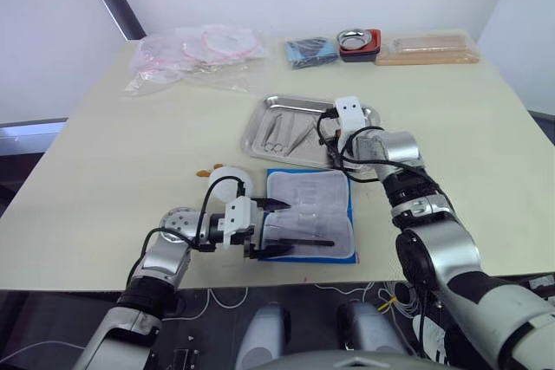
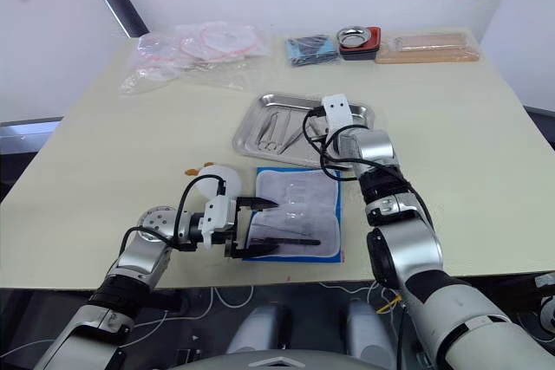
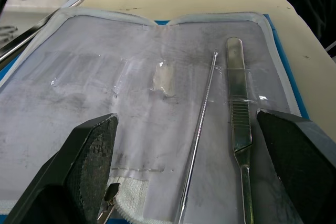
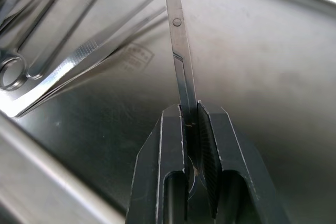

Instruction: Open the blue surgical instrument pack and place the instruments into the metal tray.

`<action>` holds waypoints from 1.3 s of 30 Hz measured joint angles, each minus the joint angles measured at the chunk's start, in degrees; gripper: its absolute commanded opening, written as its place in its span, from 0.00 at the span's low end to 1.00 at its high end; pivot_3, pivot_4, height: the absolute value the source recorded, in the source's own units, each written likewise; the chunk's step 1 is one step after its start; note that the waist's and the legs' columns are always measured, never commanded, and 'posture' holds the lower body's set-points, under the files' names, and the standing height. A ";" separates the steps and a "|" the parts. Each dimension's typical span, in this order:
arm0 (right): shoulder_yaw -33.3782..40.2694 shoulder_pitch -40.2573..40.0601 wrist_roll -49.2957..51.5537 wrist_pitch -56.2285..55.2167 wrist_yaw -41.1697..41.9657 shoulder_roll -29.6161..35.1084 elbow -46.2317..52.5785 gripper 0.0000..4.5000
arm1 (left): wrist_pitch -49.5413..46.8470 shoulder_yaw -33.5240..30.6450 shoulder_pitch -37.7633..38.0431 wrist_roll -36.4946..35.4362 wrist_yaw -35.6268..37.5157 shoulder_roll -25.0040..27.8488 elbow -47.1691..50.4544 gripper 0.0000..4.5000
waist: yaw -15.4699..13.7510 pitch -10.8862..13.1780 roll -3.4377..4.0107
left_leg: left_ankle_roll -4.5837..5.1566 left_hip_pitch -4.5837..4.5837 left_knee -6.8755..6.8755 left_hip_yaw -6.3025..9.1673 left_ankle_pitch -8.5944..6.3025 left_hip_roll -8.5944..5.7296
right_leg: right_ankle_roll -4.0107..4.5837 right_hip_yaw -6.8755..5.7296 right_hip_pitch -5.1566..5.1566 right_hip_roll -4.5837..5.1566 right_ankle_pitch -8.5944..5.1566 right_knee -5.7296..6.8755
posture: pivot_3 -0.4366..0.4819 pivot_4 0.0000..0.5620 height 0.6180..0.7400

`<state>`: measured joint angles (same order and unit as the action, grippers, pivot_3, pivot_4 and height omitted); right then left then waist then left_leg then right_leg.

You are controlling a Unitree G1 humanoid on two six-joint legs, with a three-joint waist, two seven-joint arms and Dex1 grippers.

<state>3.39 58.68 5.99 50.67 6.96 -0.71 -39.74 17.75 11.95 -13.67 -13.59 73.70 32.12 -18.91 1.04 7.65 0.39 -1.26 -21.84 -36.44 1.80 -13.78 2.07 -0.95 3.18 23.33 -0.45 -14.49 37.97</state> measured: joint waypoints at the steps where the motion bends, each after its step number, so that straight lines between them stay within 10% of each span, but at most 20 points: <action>1: 0.45 0.60 0.25 -0.12 -0.28 -0.27 -1.03 0.02 | 0.00 0.00 0.04 0.00 -0.07 0.00 0.04 1.00 | 0.00 0.00 0.00 | 0.01 0.00 0.00 0.00 0.00 0.00 | 0.00 0.00 0.00 0.00 0.00 0.00 | 0.48 0.27 1.00; 7: 3.38 3.36 2.45 -0.05 -0.80 -1.61 -5.21 0.02 | 0.01 -0.01 0.20 0.00 -0.22 0.05 0.22 1.00 | 0.04 0.00 0.01 | 0.02 0.00 0.01 0.00 0.01 -0.01 | -0.01 0.02 0.00 0.00 0.00 -0.01 | 0.48 0.27 1.00; 18: 4.26 3.40 4.09 -3.86 0.14 -2.61 -5.32 0.98 | 0.09 -0.01 0.27 0.00 -0.32 0.08 0.28 1.00 | 0.08 0.00 0.01 | 0.03 -0.01 0.01 0.00 0.01 -0.01 | -0.01 0.01 0.00 0.01 0.00 -0.02 | 0.48 0.27 1.00; 39: -6.87 -25.11 6.04 -18.18 27.98 14.94 32.00 0.98 | 0.13 -0.01 0.37 0.01 -0.28 0.30 0.41 1.00 | 0.29 0.04 0.13 | 0.04 0.00 0.09 0.02 0.01 -0.01 | -0.02 -0.02 0.00 0.04 -0.01 -0.10 | 0.48 0.27 1.00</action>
<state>-3.48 33.57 12.03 32.49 34.95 14.24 -7.74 17.88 11.93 -13.31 -13.58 73.42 32.42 -18.50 1.33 7.69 0.53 -1.22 -21.84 -36.35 1.82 -13.77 2.06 -0.96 3.16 23.34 -0.42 -14.50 37.87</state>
